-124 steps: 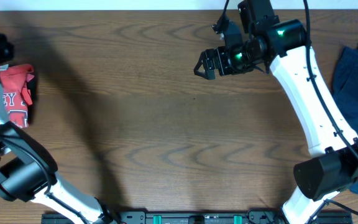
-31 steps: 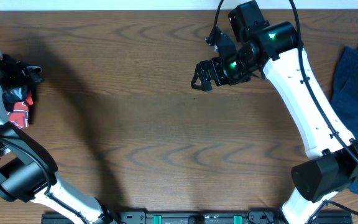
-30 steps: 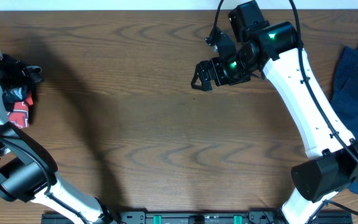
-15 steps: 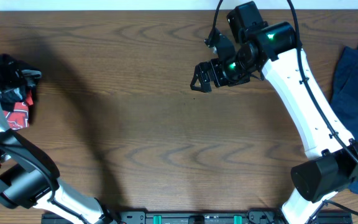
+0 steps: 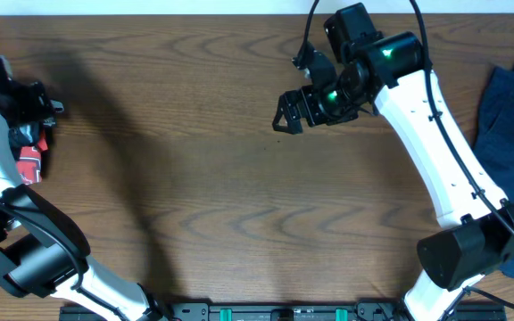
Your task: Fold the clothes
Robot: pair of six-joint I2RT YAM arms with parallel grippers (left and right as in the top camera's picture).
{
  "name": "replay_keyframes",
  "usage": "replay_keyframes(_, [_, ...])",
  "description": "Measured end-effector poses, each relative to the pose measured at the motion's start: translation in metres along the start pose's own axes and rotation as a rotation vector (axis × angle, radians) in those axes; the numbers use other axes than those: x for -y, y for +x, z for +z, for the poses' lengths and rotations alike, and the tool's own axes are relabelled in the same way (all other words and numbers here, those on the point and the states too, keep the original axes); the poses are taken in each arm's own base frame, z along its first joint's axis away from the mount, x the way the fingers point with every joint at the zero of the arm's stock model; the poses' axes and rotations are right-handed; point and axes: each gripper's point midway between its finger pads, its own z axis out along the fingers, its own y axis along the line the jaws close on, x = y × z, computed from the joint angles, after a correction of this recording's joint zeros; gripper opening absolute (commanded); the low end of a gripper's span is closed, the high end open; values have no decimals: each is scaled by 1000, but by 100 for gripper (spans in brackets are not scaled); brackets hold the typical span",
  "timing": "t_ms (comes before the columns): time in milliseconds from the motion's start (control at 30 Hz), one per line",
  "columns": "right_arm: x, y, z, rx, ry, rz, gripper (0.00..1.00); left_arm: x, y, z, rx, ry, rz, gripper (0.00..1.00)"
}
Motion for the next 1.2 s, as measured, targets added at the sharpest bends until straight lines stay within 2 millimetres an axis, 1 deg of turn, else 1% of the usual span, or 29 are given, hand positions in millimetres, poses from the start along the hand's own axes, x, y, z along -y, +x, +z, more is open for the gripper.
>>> replay_keyframes(33, [0, 0, 0, 1, -1, -1, 99, -5, -3, 0, 13, -27, -7, 88])
replay_keyframes(100, [0, -2, 0, 7, -1, -5, 99, -15, -12, -1, 48, -70, -9, 68])
replay_keyframes(133, [-1, -3, 0, 10, -1, -6, 99, -17, -15, -1, 60, -80, -9, 64])
replay_keyframes(233, [-1, -4, 0, 14, -2, -8, 99, -21, -22, -2, 88, -99, -4, 61])
replay_keyframes(267, [-1, -3, 0, 14, -2, -8, 99, -21, -24, -2, 95, -100, -3, 54])
replay_keyframes(300, [-1, -3, 0, 13, -2, -8, 99, -21, -26, -2, 104, -102, -8, 39])
replay_keyframes(333, [-1, -3, 0, 14, -2, -8, 99, -22, -28, -1, 114, -103, -11, 28])
replay_keyframes(367, [-1, -3, 0, 14, -2, -8, 99, -22, -31, 1, 123, -105, -9, 20])
replay_keyframes(433, [-1, -3, 0, 13, -2, -10, 99, -24, -35, 5, 140, -107, -16, 19])
replay_keyframes(467, [-2, -3, 1, 12, -3, -11, 99, -24, -37, 9, 147, -109, -18, 14])
replay_keyframes(500, [-3, -3, 1, 12, -3, -12, 99, -25, -38, 12, 152, -109, -19, 13])
replay_keyframes(600, [-4, -3, 2, 10, -5, -17, 99, -29, -42, 22, 171, -116, -31, 12])
replay_keyframes(700, [-7, -2, 3, 8, -7, -25, 99, -37, -36, 33, 149, -123, -45, 12])
replay_keyframes(800, [-13, 0, 6, 1, -11, -38, 99, -49, -19, 45, 89, -146, -62, 12])
replay_keyframes(900, [-16, 1, 7, -3, -14, -45, 99, -63, 2, 52, 15, -165, -85, 8])
replay_keyframes(967, [-17, 1, 7, -5, -14, -47, 99, -75, 18, 52, -38, -179, -114, 6])
replay_keyframes(1033, [-17, 2, 7, -6, -14, -46, 99, -87, 29, 51, -72, -191, -156, 6])
replay_keyframes(1200, [-17, 2, 7, -8, -14, -45, 99, -127, 58, 44, -120, -203, -330, 6])
